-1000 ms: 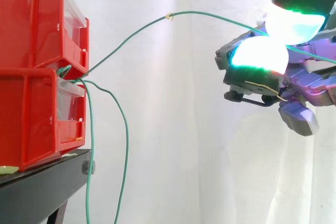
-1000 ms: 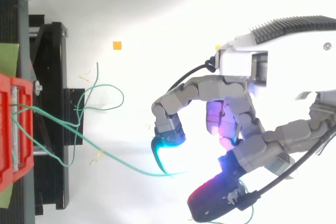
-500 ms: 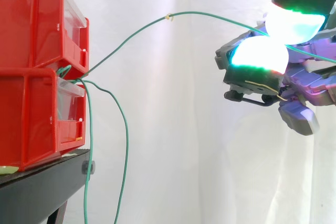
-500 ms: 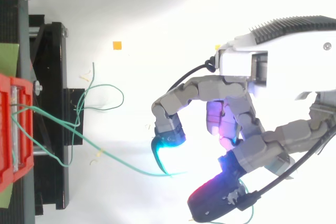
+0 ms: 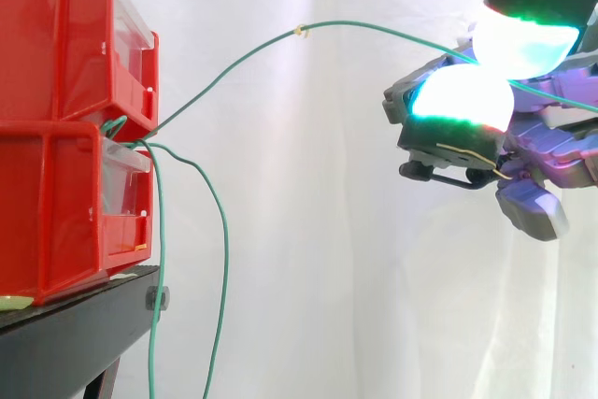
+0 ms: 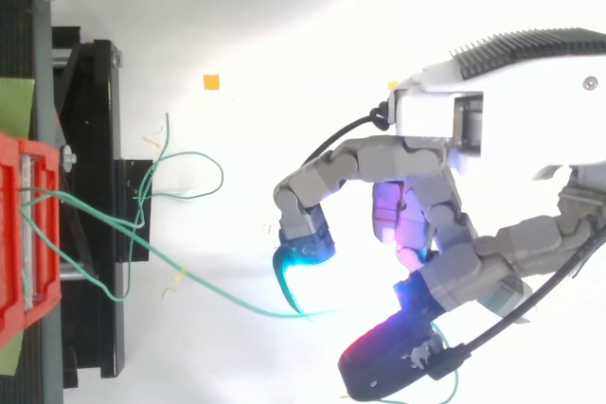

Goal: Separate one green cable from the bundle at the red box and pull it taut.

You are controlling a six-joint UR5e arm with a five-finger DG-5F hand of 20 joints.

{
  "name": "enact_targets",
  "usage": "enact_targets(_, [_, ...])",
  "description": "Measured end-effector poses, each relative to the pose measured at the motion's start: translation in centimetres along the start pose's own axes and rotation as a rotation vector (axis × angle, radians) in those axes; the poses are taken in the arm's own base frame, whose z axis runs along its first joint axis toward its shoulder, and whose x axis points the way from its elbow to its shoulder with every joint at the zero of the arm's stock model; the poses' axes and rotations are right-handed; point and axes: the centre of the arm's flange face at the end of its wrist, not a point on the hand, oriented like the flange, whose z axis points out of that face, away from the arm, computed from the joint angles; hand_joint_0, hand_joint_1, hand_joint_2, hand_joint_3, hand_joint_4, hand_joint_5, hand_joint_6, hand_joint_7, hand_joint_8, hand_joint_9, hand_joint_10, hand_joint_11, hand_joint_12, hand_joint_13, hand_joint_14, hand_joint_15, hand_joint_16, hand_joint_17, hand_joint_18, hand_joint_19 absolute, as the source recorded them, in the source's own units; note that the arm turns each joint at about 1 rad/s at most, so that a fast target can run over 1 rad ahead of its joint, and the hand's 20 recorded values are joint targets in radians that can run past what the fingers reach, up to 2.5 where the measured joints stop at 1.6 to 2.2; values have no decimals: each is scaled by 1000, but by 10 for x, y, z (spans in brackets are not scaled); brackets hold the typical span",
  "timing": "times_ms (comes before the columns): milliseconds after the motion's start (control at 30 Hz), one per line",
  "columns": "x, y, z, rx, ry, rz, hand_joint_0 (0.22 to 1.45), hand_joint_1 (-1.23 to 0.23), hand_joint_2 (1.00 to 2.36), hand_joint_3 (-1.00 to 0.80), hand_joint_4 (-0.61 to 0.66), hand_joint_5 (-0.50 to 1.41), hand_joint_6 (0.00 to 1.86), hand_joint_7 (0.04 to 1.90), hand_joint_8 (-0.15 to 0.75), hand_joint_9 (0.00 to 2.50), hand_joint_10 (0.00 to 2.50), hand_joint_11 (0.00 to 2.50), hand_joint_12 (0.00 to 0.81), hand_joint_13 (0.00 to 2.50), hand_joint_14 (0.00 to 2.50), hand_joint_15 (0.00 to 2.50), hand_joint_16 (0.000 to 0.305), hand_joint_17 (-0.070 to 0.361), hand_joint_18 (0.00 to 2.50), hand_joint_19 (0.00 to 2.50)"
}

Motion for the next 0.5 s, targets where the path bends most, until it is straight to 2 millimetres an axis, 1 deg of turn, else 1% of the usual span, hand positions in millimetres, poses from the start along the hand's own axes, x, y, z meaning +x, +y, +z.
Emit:
enact_targets(467, [0, 0, 0, -1, 0, 0, 735, -778, 1017, -179, 79, 136, 504, 1371, 148, 1957, 21, 642, 308, 1441, 26, 808, 35, 80, 909, 658])
enact_targets(500, [0, 0, 0, -1, 0, 0, 735, -778, 1018, -177, 78, 136, 504, 1370, 138, 1954, 23, 646, 311, 1440, 26, 816, 36, 80, 909, 657])
